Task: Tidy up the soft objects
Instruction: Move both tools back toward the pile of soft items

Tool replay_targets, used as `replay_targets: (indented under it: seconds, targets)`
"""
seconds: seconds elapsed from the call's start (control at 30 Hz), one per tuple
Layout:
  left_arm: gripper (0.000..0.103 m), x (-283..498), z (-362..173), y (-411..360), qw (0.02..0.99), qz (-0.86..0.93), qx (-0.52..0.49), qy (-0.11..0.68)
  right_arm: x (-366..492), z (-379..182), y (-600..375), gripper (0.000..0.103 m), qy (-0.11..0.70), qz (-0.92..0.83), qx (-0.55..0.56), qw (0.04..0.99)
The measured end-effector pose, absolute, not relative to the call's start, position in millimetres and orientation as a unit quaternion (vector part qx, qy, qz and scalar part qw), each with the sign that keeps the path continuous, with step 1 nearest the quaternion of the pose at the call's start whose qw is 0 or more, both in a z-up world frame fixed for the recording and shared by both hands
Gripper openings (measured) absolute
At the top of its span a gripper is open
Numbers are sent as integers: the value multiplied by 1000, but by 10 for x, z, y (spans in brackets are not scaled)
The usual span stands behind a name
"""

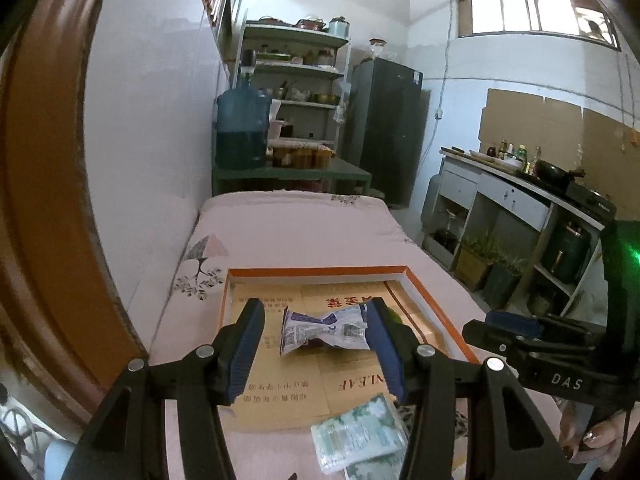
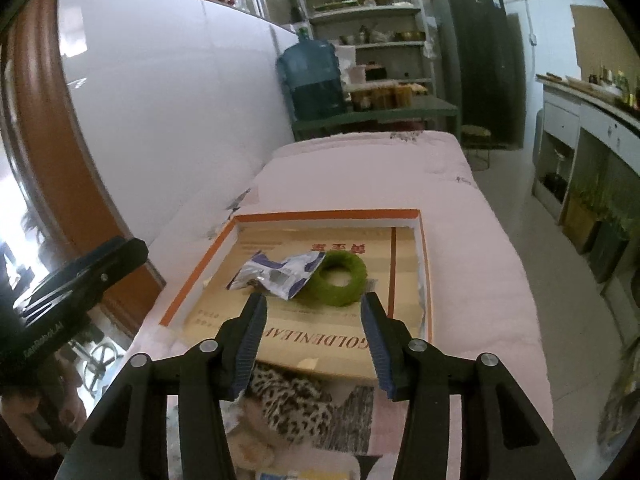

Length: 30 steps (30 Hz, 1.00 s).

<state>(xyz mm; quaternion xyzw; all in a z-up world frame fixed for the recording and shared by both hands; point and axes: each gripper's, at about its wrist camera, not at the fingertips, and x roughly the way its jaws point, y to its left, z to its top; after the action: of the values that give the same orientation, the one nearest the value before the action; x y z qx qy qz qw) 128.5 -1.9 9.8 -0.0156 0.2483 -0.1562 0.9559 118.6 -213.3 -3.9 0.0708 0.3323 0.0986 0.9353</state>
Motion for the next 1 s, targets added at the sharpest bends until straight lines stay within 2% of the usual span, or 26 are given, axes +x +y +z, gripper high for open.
replay_targets:
  seconds: [0.5, 1.0]
  targets:
    - [53, 782, 311, 67, 958, -163, -34, 233, 656, 138, -2023, 61, 317, 112, 70, 939]
    - [53, 517, 302, 47, 957, -164, -31, 236, 331, 107, -1979, 61, 312, 108, 72, 941]
